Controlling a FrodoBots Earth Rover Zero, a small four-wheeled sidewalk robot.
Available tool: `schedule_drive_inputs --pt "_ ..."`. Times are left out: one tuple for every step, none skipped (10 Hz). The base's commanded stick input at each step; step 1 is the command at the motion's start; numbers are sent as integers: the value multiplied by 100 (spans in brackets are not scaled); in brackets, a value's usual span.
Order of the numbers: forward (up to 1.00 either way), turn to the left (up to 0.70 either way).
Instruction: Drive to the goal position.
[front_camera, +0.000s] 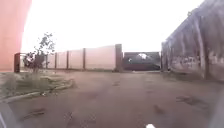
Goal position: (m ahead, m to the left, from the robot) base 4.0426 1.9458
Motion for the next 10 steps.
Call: schedule_drive_inputs --pt "100 0" --pt "100 0" --pt "100 0" --pt "100 0" --pt "100 0" --pt "100 0" --pt "100 0" --pt "100 0" --pt "100 15" --pt "100 22"
